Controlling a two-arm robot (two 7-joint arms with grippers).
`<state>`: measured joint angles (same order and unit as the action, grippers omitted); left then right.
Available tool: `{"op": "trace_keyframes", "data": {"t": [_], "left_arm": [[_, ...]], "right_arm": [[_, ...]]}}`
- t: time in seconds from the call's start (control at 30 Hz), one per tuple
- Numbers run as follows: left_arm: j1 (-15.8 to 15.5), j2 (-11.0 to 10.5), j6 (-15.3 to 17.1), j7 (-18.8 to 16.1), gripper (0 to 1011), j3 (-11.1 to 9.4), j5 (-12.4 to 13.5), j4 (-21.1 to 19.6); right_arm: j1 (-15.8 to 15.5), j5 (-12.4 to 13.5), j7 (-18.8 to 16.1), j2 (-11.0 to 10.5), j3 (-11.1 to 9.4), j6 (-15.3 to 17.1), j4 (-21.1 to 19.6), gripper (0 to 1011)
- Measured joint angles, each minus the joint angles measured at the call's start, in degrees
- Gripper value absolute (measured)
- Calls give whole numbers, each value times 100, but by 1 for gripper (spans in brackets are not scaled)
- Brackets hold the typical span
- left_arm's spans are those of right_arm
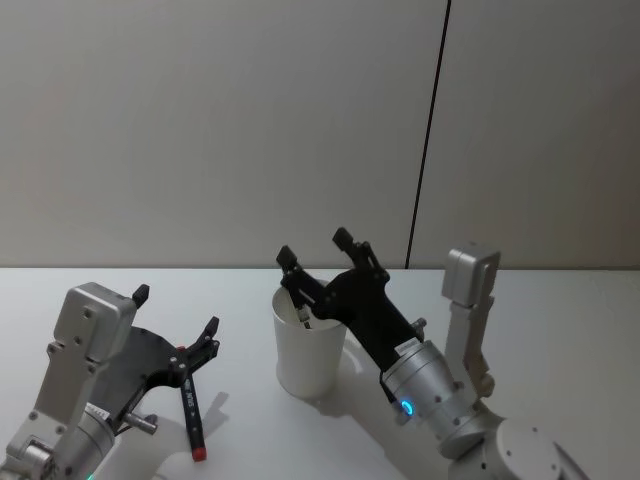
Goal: Place the pen into the pen holder.
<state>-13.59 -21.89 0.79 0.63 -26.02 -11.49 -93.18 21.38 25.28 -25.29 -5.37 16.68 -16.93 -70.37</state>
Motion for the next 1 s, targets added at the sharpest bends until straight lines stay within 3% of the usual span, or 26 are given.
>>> {"op": "trace_keyframes", "data": {"t": [0.3,0.6,1.0], "left_arm": [[0,0,0,0,1003,0,0,0],[0,0,0,0,1003,0,0,0],[0,0,0,0,1003,0,0,0]], "right_arm": [[-180,177,217,-85,-135,357,-536,1001],[-475,364,687,-176,-340,864,-1216,1001],[-656,298,879,-290,-368,1017,-1445,1001]]}}
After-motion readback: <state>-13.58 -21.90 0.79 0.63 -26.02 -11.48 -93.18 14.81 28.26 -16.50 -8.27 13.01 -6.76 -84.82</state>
